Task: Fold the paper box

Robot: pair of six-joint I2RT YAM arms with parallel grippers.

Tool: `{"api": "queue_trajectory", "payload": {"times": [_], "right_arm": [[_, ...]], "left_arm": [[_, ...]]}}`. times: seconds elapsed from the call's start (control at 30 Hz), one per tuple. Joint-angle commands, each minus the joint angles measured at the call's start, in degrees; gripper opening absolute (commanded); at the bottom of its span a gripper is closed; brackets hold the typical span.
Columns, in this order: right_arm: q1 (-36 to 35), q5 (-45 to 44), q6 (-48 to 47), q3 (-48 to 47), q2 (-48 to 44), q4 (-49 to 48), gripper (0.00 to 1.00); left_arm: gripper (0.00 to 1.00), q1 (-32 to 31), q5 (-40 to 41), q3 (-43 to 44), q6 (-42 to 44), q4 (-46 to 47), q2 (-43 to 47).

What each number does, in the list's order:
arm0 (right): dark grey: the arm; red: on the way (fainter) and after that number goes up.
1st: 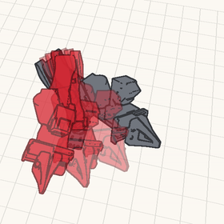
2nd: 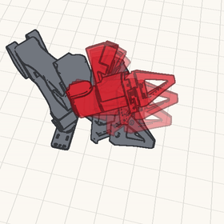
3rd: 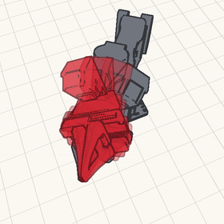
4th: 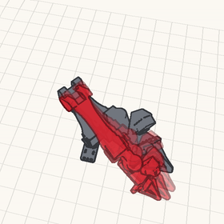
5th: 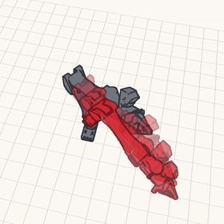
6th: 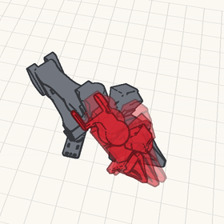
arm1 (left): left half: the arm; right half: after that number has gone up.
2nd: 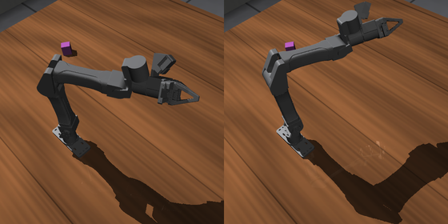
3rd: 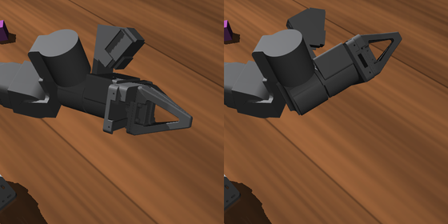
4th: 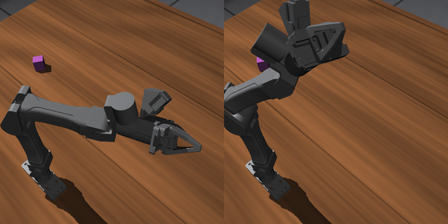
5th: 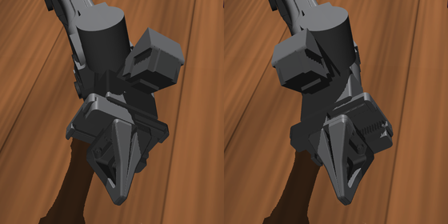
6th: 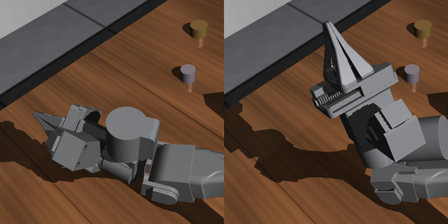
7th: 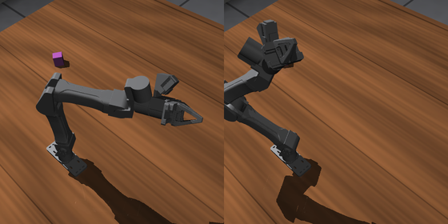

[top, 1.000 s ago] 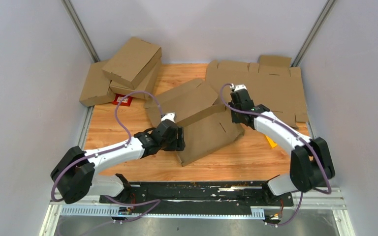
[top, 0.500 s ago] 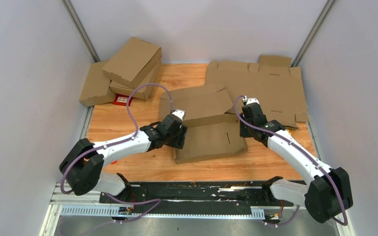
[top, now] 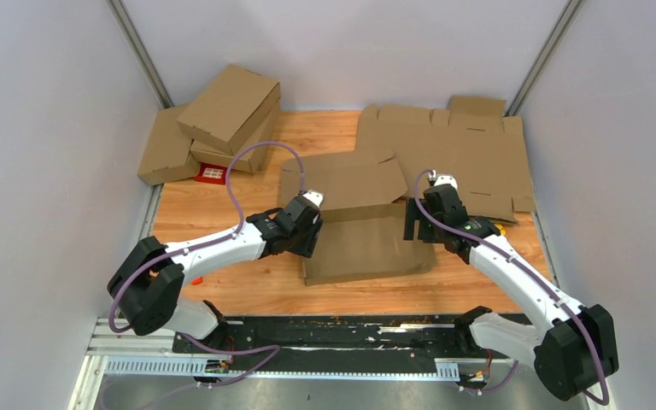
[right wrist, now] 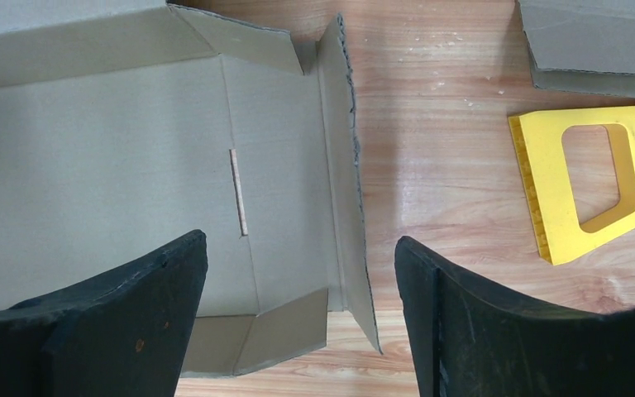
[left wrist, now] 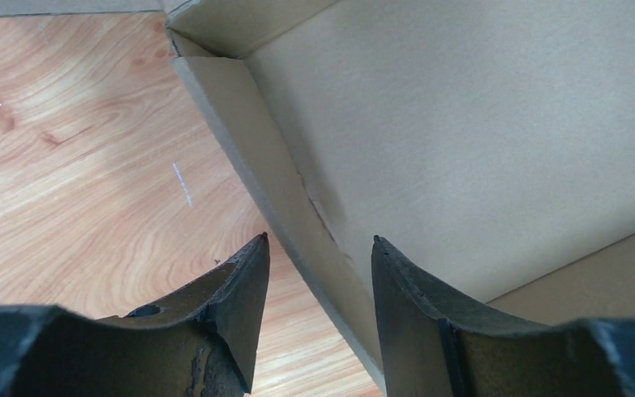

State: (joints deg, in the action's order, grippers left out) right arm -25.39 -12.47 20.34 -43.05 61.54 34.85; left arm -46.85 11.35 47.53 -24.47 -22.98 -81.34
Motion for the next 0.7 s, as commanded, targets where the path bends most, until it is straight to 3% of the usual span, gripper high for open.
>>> {"api": "queue_trajectory", "payload": {"times": [0.0, 0.27, 0.5, 0.67], "right_arm": [[-0.2, -2.5, 2.0, -1.3, 0.6, -3.2, 0.84], [-0.2, -3.9, 3.5, 2.8, -5.6, -9.6, 0.83], [-0.3, -3.1, 2.1, 5.8, -7.6, -13.9, 0.82], [-0.3, 3.1, 0.9, 5.4, -8.1, -14.0, 0.8]], "left_arm": [[0.55, 0.0, 3.9, 0.9, 2.2, -0.7, 0.2], [0.54, -0.1, 6.6, -3.1, 6.8, 8.6, -1.1], [0.53, -0.1, 1.8, -0.3, 13.3, 10.0, -5.9], [0.5, -0.1, 0.6, -0.7, 12.3, 11.1, -6.8]]}}
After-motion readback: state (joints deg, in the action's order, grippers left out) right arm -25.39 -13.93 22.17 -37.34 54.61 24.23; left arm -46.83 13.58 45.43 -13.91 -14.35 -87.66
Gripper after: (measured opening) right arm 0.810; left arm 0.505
